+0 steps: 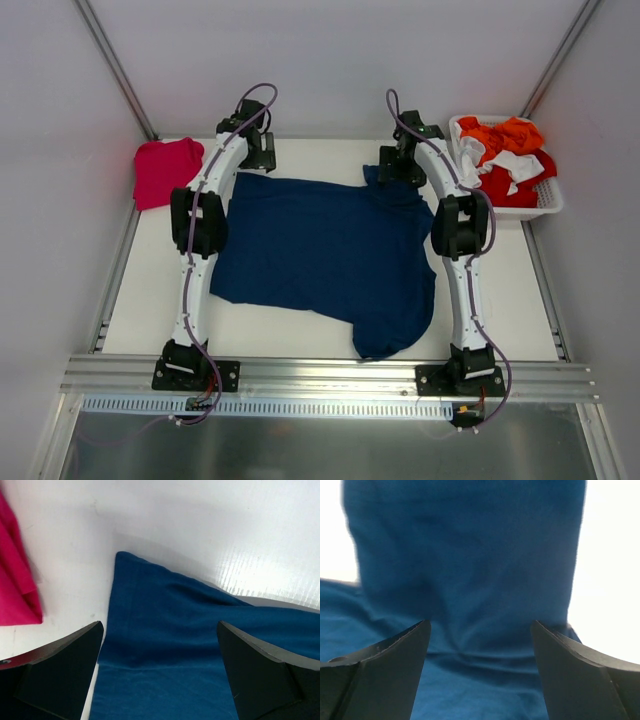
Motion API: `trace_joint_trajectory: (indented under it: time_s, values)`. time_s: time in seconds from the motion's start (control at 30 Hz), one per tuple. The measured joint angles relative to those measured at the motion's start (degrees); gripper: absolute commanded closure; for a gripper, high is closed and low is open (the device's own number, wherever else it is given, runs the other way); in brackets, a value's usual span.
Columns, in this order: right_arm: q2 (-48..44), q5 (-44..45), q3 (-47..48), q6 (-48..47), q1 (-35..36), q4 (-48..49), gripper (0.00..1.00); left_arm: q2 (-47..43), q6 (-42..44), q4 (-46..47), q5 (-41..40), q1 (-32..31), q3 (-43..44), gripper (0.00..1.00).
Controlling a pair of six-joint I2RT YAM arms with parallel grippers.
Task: Fold and stack the t-shirts
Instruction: Grap the side of the flattened tshirt furthest away from the robot with both arms
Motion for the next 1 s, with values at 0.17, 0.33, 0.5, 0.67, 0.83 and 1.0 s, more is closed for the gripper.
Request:
trace_joint_trajectory:
  time_s: [0.17,0.33,0.5,0.67,0.83,1.0]
  values:
    - [2.8,-1.1,0.0,0.1,0.0,-0.8,0.14,2.4,0.0,0.3,3.3,0.0,0.2,0.01]
    - [2.9,-2.4,0.0,0.1,-0.1,-1.0,0.17,4.7,0.0,0.2,6.3,0.1,0.2,0.01]
    - [2.9,-2.7,0.0,0.2,-0.1,-1.1,0.31,5.1,-0.1,0.3,7.7,0.1,0.2,0.01]
    - [2.9,-2.8,0.0,0.3,-0.1,-1.1,0.46,5.3,-0.5,0.3,7.9,0.6,0.2,0.05]
    - [2.9,-3.0,0.0,0.5,-0.1,-1.1,0.51,7.0,-1.8,0.4,8.1,1.6,1.2,0.25]
    - [2.9,-3.0,-0.3,0.5,-0.1,-1.1,0.53,8.0,-2.9,0.5,8.2,2.3,2.8,0.48]
